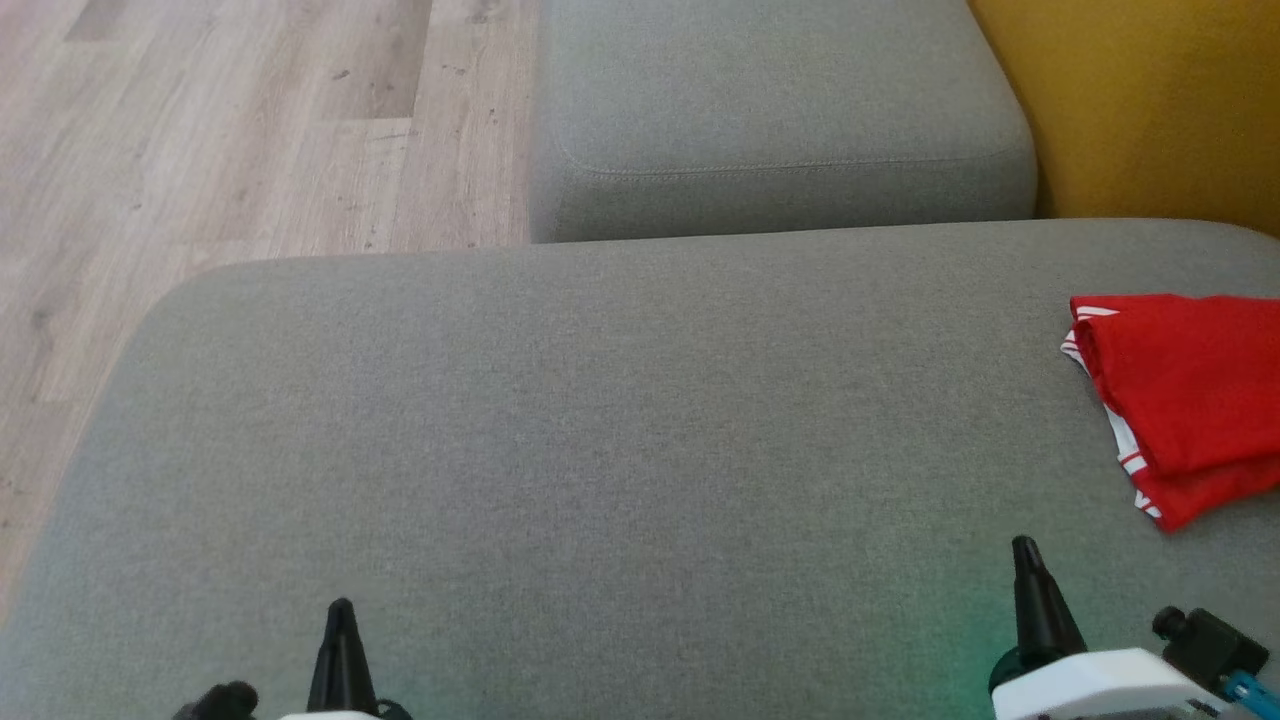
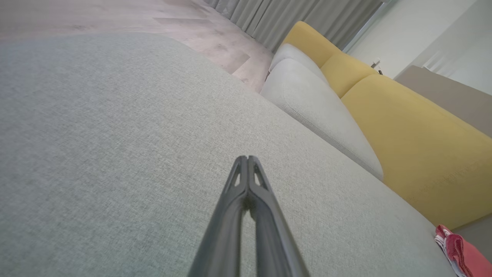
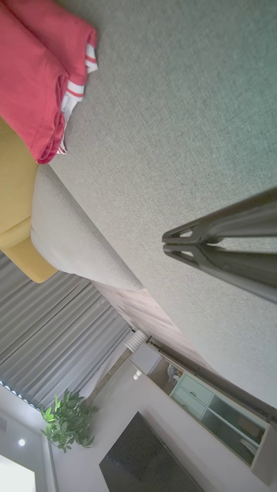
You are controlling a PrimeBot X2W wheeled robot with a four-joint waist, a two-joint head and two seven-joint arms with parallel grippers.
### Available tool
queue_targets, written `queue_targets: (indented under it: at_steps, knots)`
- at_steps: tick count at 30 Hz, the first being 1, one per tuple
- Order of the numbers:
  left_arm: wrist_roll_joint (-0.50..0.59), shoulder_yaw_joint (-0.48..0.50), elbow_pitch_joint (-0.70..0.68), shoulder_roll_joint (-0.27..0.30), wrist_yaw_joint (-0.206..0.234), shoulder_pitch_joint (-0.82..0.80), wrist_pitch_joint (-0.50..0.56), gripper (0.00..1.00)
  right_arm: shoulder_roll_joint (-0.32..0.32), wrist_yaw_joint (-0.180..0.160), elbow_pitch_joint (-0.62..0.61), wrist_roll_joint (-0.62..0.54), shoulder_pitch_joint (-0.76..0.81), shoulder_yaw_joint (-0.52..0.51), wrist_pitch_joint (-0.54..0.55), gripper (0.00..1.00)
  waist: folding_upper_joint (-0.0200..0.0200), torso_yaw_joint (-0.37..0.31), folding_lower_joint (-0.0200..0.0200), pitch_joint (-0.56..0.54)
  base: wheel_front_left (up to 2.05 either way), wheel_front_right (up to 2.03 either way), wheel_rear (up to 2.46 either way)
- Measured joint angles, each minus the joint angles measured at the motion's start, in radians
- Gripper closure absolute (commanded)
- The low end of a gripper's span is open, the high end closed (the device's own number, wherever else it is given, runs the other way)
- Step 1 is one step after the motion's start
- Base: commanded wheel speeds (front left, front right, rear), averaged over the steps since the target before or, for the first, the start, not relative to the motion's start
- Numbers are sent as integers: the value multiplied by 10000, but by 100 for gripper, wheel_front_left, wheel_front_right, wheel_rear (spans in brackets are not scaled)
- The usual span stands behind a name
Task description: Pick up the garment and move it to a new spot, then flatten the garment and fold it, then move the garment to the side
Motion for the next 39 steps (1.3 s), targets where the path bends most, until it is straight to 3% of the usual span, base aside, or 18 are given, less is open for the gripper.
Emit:
queue_targets:
  at_steps: [39]
  knots:
    - [-4265, 984, 52, 17, -884, -825, 1041, 100, -2, 0, -159, 4284, -815, -857, 1068, 100, 0, -138, 0, 491, 0, 0, 0]
